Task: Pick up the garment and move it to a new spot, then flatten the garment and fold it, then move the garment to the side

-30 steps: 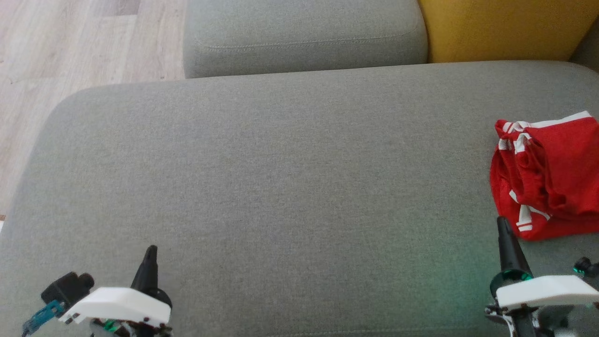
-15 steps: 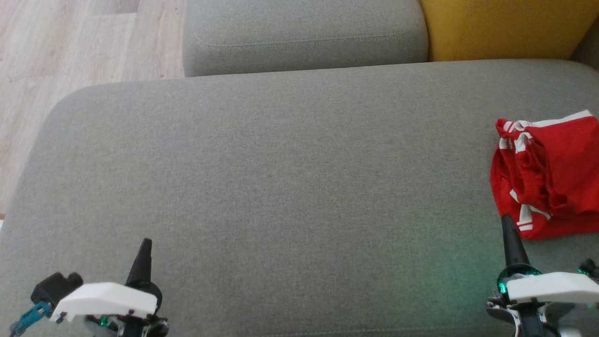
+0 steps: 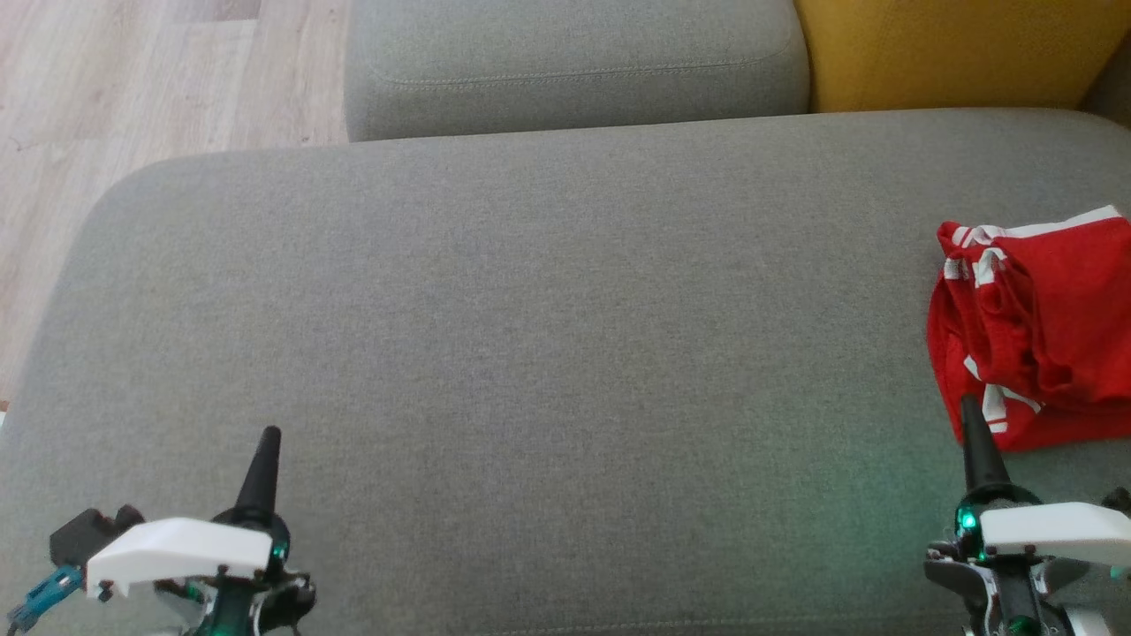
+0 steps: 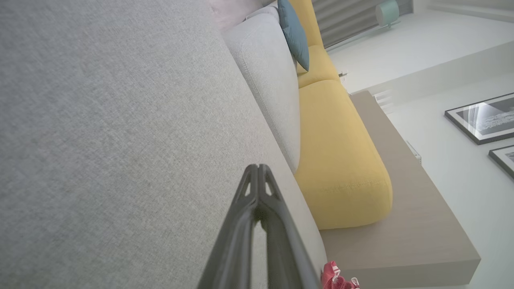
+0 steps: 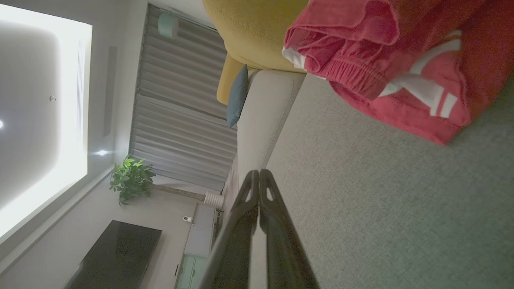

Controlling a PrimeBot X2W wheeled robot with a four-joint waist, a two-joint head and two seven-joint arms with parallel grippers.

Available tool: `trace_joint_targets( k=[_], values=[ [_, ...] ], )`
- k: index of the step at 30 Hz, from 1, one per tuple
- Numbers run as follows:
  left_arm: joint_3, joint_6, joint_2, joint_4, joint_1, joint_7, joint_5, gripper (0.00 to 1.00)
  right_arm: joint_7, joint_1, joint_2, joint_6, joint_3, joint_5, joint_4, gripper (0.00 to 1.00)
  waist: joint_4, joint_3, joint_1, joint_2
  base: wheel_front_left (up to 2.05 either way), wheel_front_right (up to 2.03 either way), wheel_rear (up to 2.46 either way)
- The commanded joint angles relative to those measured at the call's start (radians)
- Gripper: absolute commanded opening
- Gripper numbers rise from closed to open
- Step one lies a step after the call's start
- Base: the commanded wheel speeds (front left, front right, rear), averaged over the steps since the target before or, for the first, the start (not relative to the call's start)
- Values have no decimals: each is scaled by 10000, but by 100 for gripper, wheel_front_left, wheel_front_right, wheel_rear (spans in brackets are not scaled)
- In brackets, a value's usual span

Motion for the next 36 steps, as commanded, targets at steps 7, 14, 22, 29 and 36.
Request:
trace_joint_targets(
  k=[7, 14, 22, 29, 36],
  values=[
    [635, -296, -35, -188, -701, 212, -830, 0, 86, -744, -237, -6, 61, 883, -154, 0, -1, 19, 0, 0, 0, 0, 0],
    [883, -516, -141, -125, -833, 397, -1599, 0, 143, -906, -237, -6, -3, 1677, 7, 0, -1, 39, 0, 0, 0, 0, 0],
    [1170, -769, -265, -52, -986, 611, -2481, 0, 211, -1093, -235, -7, -78, 2587, 193, 0, -2, 63, 0, 0, 0, 0, 0],
    [1422, -990, -374, 12, -1120, 799, -3251, 0, 272, -1256, -232, -7, -146, 3381, 355, 0, -2, 84, 0, 0, 0, 0, 0],
    [1561, -1101, -438, 45, -1188, 904, -3625, 0, 315, -1339, -219, -7, -196, 3765, 437, 0, -2, 95, 0, 0, 0, 0, 0]
  ],
)
